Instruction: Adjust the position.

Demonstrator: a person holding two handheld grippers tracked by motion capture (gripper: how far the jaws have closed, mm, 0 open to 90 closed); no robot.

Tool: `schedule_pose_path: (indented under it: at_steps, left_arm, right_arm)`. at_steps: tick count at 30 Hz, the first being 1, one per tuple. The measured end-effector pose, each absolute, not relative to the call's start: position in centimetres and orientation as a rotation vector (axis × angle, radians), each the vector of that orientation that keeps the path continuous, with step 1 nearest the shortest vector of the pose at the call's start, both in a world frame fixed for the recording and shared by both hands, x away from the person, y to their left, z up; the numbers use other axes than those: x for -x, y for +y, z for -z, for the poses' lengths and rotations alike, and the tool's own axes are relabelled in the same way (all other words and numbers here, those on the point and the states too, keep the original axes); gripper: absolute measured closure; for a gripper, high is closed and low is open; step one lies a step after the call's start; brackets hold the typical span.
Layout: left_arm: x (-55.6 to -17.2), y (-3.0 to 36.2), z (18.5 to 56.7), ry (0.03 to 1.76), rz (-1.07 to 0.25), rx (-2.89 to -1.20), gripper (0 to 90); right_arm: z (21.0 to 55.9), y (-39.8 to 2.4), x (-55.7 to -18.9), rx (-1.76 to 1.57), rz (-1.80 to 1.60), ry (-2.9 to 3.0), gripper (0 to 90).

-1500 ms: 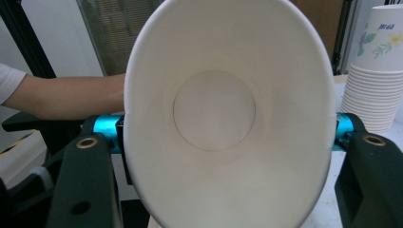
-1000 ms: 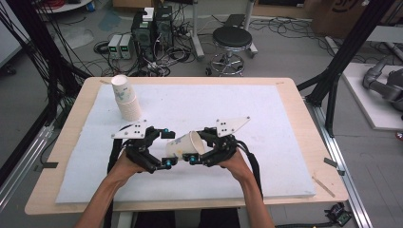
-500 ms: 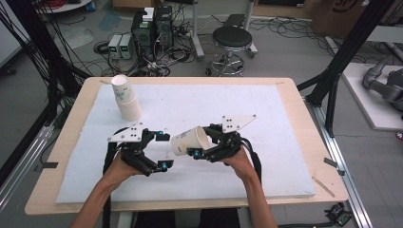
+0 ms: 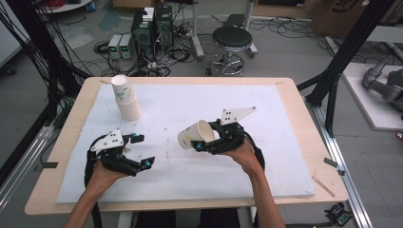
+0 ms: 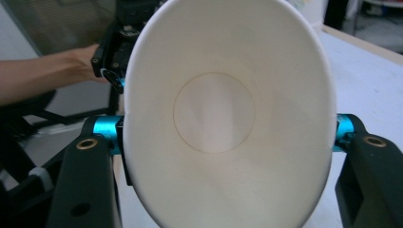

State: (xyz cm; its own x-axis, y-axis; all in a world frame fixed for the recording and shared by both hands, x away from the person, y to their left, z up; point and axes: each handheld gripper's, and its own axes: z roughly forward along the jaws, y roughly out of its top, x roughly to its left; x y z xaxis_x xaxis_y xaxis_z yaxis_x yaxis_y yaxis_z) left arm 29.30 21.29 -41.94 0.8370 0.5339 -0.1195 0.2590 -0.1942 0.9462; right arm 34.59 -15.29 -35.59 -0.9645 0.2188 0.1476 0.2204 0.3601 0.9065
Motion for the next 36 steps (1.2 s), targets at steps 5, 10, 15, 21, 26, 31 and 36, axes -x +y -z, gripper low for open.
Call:
schedule_pose_path:
  at_steps: [5, 10, 15, 21, 26, 31, 36]
  left_arm:
    - [-29.2, 22.9, 43.4, 0.719, -0.321, -1.767, 5.9]
    - [-28.9, 23.9, 44.7, 0.808, -0.393, -1.774, 5.9]
    - [-28.8, 24.2, 45.7, 0.85, -0.42, -1.785, 5.9]
    - [-28.7, 24.4, 46.2, 0.87, -0.454, -1.775, 5.9]
    - [-28.7, 24.5, 46.3, 0.881, -0.458, -1.755, 5.9]
    - [-28.8, 24.5, 46.3, 0.897, -0.453, -1.764, 5.9]
    - [-28.7, 24.4, 46.3, 0.897, -0.463, -1.763, 6.0]
  right_arm:
    - [35.2, -15.0, -35.3, 0.516, 1.604, -2.675, 35.3]
    - [35.1, -14.6, -36.0, 0.593, 1.488, -2.757, 35.4]
    - [34.8, -14.0, -36.6, 0.669, 1.322, -2.861, 35.3]
    - [34.4, -13.2, -37.3, 0.704, 1.174, -2.932, 35.8]
    - [34.3, -12.7, -37.7, 0.742, 1.096, -2.949, 36.0]
    - [34.4, -12.6, -38.1, 0.775, 1.037, -2.96, 36.0]
    - [34.4, -12.4, -38.3, 0.757, 1.021, -2.967, 36.0]
